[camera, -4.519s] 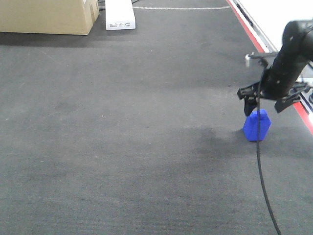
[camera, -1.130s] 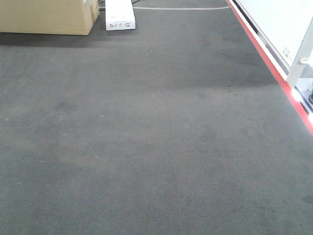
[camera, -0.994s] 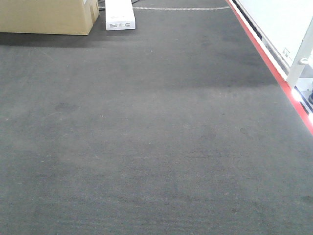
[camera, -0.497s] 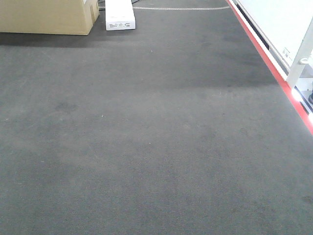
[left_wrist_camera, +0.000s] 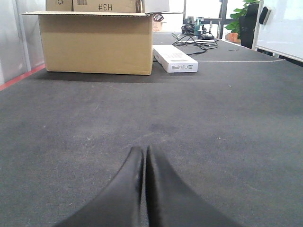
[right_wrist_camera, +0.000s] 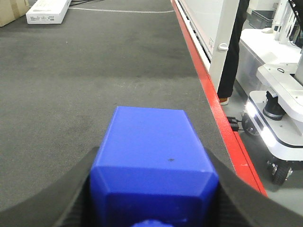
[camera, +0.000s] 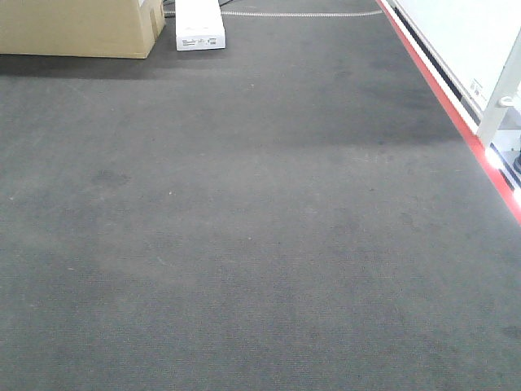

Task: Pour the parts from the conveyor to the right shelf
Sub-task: 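Drive away from the conveyor holding the block in the right gripper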

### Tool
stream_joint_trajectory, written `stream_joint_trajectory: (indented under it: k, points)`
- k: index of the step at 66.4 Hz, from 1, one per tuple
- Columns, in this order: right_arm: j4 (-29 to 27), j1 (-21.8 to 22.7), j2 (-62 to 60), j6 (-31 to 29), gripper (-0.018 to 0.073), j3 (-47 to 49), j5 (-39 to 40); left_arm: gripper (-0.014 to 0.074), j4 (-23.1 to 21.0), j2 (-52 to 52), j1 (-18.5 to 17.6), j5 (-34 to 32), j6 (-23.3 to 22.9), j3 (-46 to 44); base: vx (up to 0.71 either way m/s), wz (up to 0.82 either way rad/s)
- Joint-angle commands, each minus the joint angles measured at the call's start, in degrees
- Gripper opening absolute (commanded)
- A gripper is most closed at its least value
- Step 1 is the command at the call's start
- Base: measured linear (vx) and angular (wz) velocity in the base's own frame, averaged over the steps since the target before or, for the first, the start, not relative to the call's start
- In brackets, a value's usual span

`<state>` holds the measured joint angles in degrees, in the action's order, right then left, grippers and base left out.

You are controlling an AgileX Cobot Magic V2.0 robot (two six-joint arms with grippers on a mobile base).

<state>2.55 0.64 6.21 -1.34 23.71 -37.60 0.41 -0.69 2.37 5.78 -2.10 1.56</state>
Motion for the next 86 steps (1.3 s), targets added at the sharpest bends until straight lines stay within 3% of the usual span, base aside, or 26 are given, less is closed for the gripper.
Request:
stream_joint_trajectory:
  k: [1, 45, 86]
  points:
    - [0.8, 0.1, 0.7, 0.0, -0.0005, 1.5, 5.1, -0.0006, -0.4, -0.6, -0.3, -4.5, -0.5, -1.1, 0.0, 0.0]
    - [0.8, 0.1, 0.7, 0.0, -0.0005, 1.5, 5.1, -0.0006, -0.4, -0.6, -0.3, -4.5, -0.5, -1.1, -0.04, -0.01]
    - [0.8, 0.1, 0.7, 0.0, -0.0005, 1.5, 4.9, -0.0006, -0.4, -0.6, -0.3, -4.5, -0.5, -1.1, -0.39, -0.16]
